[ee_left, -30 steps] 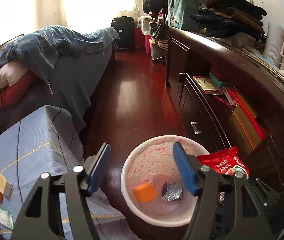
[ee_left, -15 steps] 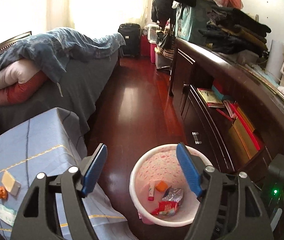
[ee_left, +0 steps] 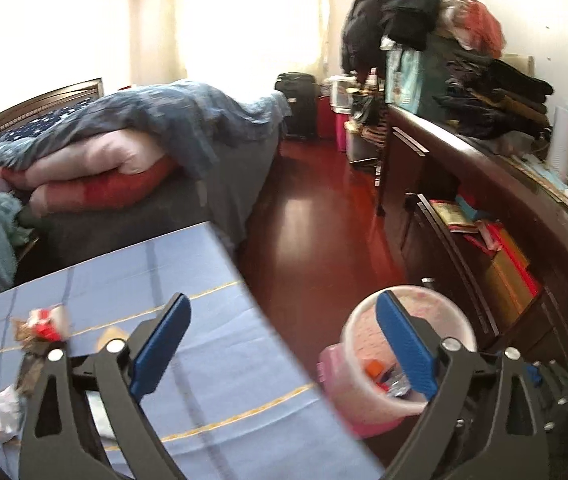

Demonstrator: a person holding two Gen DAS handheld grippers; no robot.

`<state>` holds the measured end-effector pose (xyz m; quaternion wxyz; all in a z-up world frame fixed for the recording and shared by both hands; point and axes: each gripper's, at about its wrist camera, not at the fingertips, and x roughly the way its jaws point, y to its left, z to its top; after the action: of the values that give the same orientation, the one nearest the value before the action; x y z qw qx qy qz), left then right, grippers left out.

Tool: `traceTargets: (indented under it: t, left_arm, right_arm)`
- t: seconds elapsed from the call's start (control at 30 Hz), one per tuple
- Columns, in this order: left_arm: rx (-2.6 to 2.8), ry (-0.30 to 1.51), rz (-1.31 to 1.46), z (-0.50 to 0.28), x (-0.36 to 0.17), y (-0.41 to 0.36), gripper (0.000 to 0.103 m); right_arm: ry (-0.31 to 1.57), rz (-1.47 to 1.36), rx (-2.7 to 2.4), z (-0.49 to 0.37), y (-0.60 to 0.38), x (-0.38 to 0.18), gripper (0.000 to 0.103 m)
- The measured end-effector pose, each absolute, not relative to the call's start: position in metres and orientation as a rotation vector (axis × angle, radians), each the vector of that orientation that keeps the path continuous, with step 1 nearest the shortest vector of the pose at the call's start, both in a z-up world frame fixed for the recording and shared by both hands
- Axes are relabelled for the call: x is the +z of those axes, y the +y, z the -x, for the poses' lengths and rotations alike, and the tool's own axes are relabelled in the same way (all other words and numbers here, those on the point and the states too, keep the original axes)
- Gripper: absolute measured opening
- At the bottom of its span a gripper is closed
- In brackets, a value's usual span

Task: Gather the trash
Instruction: 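Move both open tools back from the bin to the table, then grasp the crumpled white paper with the left tool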

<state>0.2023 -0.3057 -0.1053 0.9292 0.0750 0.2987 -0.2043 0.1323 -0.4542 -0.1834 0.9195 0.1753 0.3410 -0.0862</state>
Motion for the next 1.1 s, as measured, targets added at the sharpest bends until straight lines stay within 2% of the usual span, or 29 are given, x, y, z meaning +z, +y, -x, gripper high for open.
traceTargets:
  t: [0.23,0.63,0.8,1.0,1.1]
  left_arm:
    - [-0.287,0.642,-0.135,-0.201,-0.113,-0.199,0.099]
    - [0.006,0.748,-0.012,-0.208,-0.143,-0.013,0.099]
    - [0.053,0.834,0.014,-0.222,-0.171,0.027,0.099]
    - [0.104,0.908,-0.076,-0.238,-0.201,0.035,0.099]
    - [0.057,0.926,-0.018,-0.243,-0.204,0.041,0.099]
  right_arm:
    - [0.702,-0.269,-0.045,-0.136,-0.377,-0.165,0.094]
    - [0.756,-0.123,0.145,-0.143,-0.256,-0.163,0.094]
    - [0.764,-0.059,0.196,-0.144,-0.215,-0.164,0.094]
    - [0.78,-0.031,0.228,-0.152,-0.182,-0.166,0.094]
    - [0.785,-0.026,0.233,-0.16,-0.169,-0.167,0.094]
